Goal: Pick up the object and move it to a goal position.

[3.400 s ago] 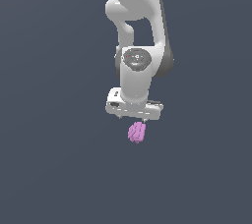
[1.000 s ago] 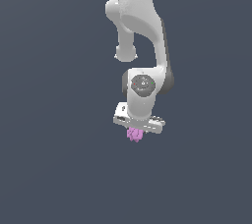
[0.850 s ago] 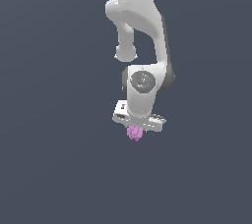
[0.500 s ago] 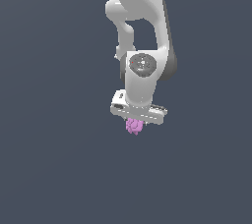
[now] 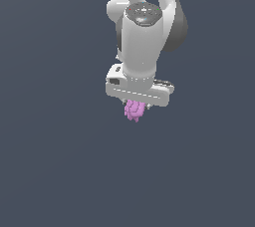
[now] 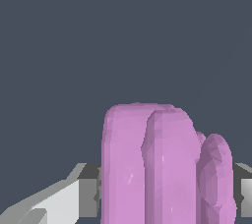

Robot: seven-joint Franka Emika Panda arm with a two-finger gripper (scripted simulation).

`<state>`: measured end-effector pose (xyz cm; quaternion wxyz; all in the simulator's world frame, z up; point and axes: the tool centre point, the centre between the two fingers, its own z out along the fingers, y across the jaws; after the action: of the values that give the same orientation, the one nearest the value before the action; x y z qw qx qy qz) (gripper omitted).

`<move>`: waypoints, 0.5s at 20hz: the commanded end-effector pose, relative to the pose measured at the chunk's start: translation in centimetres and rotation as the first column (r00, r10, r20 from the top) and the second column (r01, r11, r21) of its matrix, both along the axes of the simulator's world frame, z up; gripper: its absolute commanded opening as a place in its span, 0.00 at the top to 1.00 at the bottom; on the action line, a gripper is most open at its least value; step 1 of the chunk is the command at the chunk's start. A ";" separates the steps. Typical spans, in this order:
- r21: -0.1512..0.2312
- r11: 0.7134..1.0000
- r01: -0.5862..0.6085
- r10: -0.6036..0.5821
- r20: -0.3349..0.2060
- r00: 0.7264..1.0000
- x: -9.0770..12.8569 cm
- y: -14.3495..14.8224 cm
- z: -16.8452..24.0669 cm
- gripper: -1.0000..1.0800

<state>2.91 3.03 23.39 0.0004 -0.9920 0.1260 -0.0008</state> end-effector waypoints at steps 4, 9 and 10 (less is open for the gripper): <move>0.000 1.000 0.000 0.000 -0.001 1.000 -0.6 -0.4 4.3 1.00; 0.000 1.000 0.000 0.000 -0.002 1.000 -0.8 -0.6 6.4 1.00; 0.000 1.000 0.000 0.000 -0.002 1.000 -0.8 -0.7 6.7 1.00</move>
<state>2.20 2.40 29.61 0.0002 -0.9920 0.1262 -0.0008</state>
